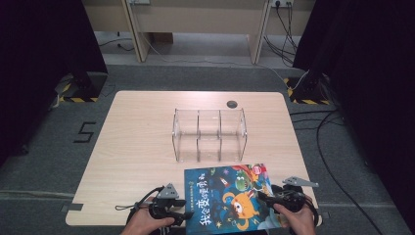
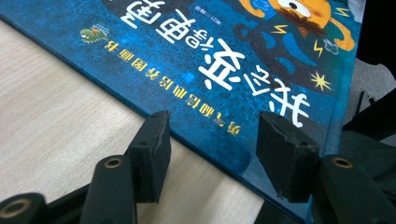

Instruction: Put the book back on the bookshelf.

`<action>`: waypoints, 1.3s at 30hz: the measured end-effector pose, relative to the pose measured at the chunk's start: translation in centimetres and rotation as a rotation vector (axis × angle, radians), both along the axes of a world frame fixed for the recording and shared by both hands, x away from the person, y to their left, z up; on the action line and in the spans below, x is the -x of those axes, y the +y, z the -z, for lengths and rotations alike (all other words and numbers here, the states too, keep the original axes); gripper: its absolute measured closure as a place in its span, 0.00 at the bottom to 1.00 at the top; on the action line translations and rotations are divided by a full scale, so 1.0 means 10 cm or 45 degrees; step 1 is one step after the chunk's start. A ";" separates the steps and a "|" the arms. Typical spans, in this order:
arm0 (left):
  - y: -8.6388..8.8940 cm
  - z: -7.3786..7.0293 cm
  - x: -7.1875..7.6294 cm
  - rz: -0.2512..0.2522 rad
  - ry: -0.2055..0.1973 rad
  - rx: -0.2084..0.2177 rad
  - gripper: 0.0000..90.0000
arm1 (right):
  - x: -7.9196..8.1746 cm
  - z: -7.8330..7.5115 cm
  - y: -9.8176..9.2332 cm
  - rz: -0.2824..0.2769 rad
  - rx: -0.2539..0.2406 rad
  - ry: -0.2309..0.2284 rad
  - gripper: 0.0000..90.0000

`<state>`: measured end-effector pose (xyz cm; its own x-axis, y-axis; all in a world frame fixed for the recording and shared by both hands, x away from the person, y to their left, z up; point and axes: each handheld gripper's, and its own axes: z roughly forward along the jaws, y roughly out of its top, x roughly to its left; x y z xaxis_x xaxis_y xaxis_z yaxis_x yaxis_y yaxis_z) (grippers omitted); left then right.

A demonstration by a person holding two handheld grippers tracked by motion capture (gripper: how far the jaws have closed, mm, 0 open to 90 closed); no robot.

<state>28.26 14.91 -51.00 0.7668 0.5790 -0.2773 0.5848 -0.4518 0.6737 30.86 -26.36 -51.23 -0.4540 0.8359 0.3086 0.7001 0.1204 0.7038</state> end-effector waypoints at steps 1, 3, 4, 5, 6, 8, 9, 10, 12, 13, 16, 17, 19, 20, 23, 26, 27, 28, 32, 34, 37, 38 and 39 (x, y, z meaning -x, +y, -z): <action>-0.01 0.00 0.00 0.004 -0.002 0.002 0.49 | -0.01 0.00 0.00 0.008 -0.003 -0.001 0.32; -0.01 0.00 0.00 0.008 -0.005 0.002 0.49 | -0.01 0.00 0.00 0.012 -0.008 -0.001 0.30; -0.01 0.00 0.00 0.010 -0.004 0.004 0.49 | -0.02 0.00 0.00 0.012 -0.009 0.000 0.30; -0.01 0.00 0.00 0.010 -0.004 0.006 0.49 | -0.02 0.01 0.00 0.013 -0.013 -0.001 0.30; -0.01 0.00 0.00 0.009 -0.003 0.006 0.49 | -0.02 0.01 0.00 0.021 -0.026 0.000 0.30; -0.01 0.01 0.00 0.006 -0.004 0.008 0.49 | -0.03 0.01 -0.03 0.049 -0.082 0.022 0.30; -0.01 0.01 0.00 0.005 -0.004 0.009 0.49 | -0.03 0.02 -0.05 0.067 -0.121 0.032 0.30; -0.01 0.01 0.00 0.005 -0.004 0.009 0.49 | -0.03 0.02 -0.05 0.067 -0.121 0.032 0.30; -0.01 0.01 0.00 0.004 -0.004 0.011 0.48 | -0.04 0.04 -0.10 0.117 -0.250 0.076 0.31; -0.01 0.01 0.00 0.000 -0.007 0.013 0.48 | -0.03 0.04 -0.12 0.134 -0.285 0.097 0.31; -0.03 0.01 0.01 -0.004 -0.009 0.007 0.46 | -0.01 0.04 -0.14 0.184 -0.370 0.150 0.30; -0.03 0.01 0.01 -0.006 -0.013 0.007 0.45 | -0.01 0.06 -0.16 0.189 -0.379 0.140 0.30; -0.04 0.01 0.02 -0.008 -0.019 0.006 0.44 | 0.01 0.06 -0.16 0.209 -0.426 0.167 0.31; -0.04 0.01 0.02 -0.008 -0.019 0.006 0.43 | 0.03 0.06 -0.17 0.204 -0.436 0.172 0.31; -0.04 0.01 0.02 -0.009 -0.021 0.008 0.43 | 0.07 0.08 -0.19 0.207 -0.504 0.208 0.31; -0.03 0.01 0.02 -0.008 -0.025 0.005 0.43 | 0.11 0.12 -0.17 0.155 -0.616 0.271 0.42; -0.03 0.01 0.01 -0.007 -0.024 0.008 0.43 | 0.12 0.10 -0.16 0.135 -0.530 0.236 0.47; -0.03 0.01 0.01 -0.007 -0.024 0.008 0.43 | 0.12 0.10 -0.16 0.135 -0.530 0.236 0.47; -0.01 0.02 0.00 -0.007 -0.014 0.021 0.43 | 0.14 0.02 -0.16 0.020 -0.342 0.127 0.53; -0.01 0.02 0.01 -0.006 -0.017 0.025 0.43 | 0.14 0.04 -0.17 0.014 -0.336 0.125 0.53; -0.01 0.02 0.00 -0.003 -0.015 0.030 0.43 | 0.13 0.05 -0.17 0.007 -0.329 0.131 0.52; 0.00 0.02 0.00 -0.002 -0.015 0.031 0.43 | 0.13 0.05 -0.17 0.005 -0.320 0.133 0.52; 0.00 0.02 0.00 -0.001 -0.018 0.031 0.43 | 0.13 0.04 -0.17 0.000 -0.306 0.129 0.51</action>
